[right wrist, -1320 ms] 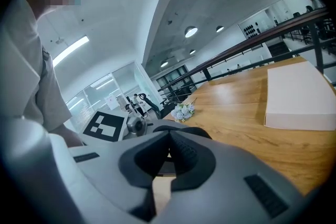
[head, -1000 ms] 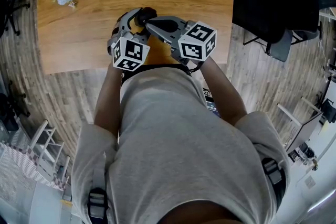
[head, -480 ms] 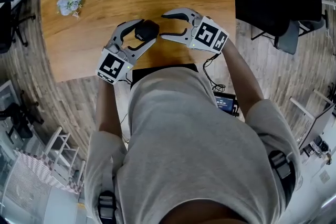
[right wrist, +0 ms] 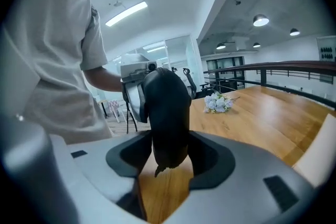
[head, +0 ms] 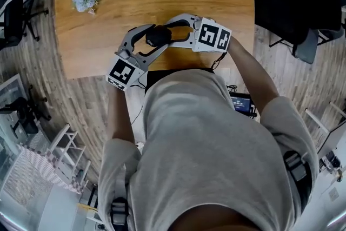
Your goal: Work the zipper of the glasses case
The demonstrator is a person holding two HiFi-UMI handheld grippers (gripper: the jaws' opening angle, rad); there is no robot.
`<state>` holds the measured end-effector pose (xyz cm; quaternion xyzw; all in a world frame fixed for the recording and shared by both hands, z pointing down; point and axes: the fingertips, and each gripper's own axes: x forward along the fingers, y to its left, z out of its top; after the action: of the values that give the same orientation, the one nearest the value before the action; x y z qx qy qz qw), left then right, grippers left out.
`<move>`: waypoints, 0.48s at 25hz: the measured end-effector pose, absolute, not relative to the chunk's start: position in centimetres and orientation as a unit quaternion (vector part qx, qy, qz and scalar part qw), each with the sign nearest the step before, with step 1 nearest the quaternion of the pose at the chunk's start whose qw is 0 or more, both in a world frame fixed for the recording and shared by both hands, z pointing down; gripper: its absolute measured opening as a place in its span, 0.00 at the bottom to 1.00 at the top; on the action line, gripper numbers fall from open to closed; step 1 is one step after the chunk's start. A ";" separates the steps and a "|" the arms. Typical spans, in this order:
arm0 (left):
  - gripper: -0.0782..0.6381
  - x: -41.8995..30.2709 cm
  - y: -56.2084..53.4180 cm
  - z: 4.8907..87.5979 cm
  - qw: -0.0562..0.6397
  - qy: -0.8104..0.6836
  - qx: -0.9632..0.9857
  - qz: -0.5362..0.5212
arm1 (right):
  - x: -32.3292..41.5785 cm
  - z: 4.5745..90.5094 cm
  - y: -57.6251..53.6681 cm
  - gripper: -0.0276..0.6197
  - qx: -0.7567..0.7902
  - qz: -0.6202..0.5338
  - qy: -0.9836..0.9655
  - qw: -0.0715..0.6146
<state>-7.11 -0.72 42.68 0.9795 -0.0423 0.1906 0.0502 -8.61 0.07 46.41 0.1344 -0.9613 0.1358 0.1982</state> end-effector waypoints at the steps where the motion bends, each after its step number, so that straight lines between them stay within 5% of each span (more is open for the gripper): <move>1: 0.48 -7.4 -1.1 43.2 0.053 -0.058 0.976 0.202 | -8.4 46.9 -0.2 0.39 0.145 0.128 -0.957 0.215; 12: 0.48 -12.0 -6.0 49.6 0.090 -0.256 0.919 0.285 | -1.7 52.9 -7.0 0.39 0.318 -0.071 -0.789 0.521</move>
<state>-12.05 -5.96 49.63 0.9191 -0.2564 0.2853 0.0901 -1.67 -6.99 52.92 0.3175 -0.7889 -0.0707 0.5213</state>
